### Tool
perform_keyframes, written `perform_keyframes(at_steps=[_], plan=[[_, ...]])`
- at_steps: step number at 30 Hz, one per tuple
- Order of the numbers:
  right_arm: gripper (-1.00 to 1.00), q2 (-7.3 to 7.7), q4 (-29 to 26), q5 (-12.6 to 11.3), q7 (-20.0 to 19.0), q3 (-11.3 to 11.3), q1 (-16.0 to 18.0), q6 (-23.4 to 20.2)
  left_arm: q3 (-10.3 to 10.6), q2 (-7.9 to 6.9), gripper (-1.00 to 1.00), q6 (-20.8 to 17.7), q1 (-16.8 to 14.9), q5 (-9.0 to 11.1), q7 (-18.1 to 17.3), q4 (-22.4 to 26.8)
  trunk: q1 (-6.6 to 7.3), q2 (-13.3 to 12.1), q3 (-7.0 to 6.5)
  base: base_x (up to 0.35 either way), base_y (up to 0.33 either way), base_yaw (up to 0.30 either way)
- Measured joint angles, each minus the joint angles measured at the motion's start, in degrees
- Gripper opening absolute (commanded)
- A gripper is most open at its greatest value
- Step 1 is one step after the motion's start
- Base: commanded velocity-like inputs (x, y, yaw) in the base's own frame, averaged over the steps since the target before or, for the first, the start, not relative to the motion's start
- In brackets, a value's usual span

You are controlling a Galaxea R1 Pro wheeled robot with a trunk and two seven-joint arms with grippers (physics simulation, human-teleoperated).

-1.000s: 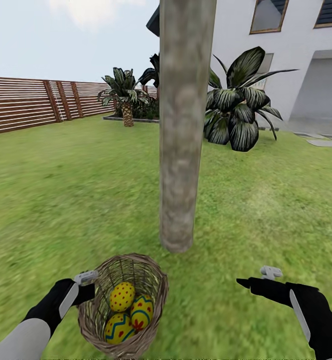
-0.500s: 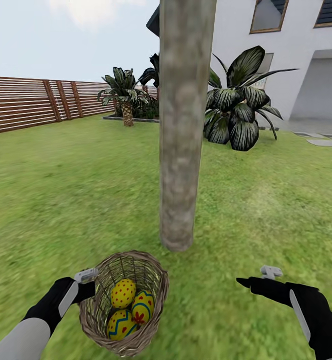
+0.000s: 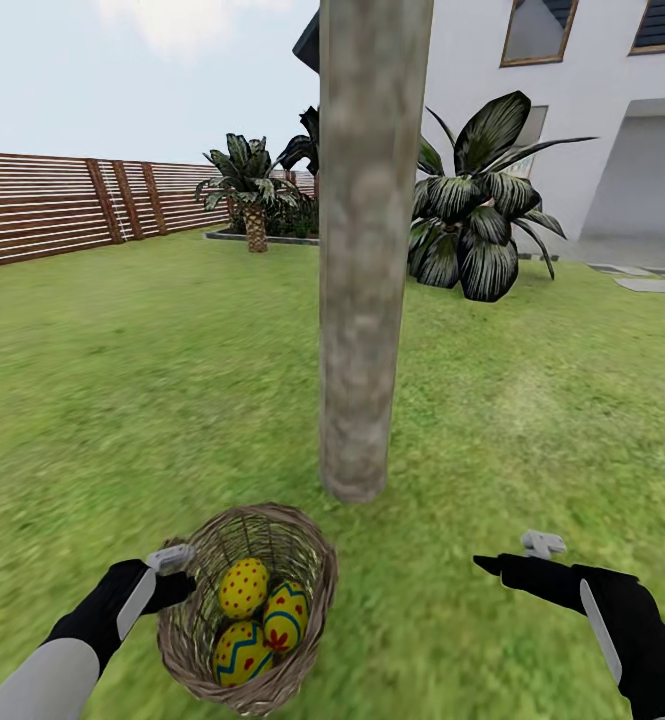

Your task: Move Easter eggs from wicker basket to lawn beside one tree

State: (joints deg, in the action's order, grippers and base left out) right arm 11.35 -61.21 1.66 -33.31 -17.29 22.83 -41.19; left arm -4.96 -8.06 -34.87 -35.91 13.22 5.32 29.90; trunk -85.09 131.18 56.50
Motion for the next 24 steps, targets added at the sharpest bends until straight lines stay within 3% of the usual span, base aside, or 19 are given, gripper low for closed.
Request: perform_keyframes(at_steps=[7,14,22,24], plan=[[1.00,0.00,-0.01,0.02,0.00,0.00,0.01,0.00,0.00,0.12,1.00,0.09,0.00,0.05,-0.05,0.39,0.00,0.00,0.00,0.000,0.000,0.000],[1.00,0.07,-0.08,0.06,0.00,0.00,0.04,0.00,0.04,0.06,1.00,-0.07,-0.04,-0.13,0.04,0.75,1.53,-2.79,-1.25,0.000,0.000,0.000],[1.00,0.04,-0.10,0.07,0.00,0.00,0.00,0.00,0.00,-1.57,1.00,-0.48,-0.08,0.04,-0.06,6.48,3.29,-6.00,-2.69,0.000,0.000,0.000],[1.00,0.01,-0.09,0.06,0.00,0.04,0.00,-0.01,-1.61,-1.60,1.00,-0.84,0.38,0.21,-0.08,9.70,3.73,-6.80,-3.05,0.000,0.000,0.000]])
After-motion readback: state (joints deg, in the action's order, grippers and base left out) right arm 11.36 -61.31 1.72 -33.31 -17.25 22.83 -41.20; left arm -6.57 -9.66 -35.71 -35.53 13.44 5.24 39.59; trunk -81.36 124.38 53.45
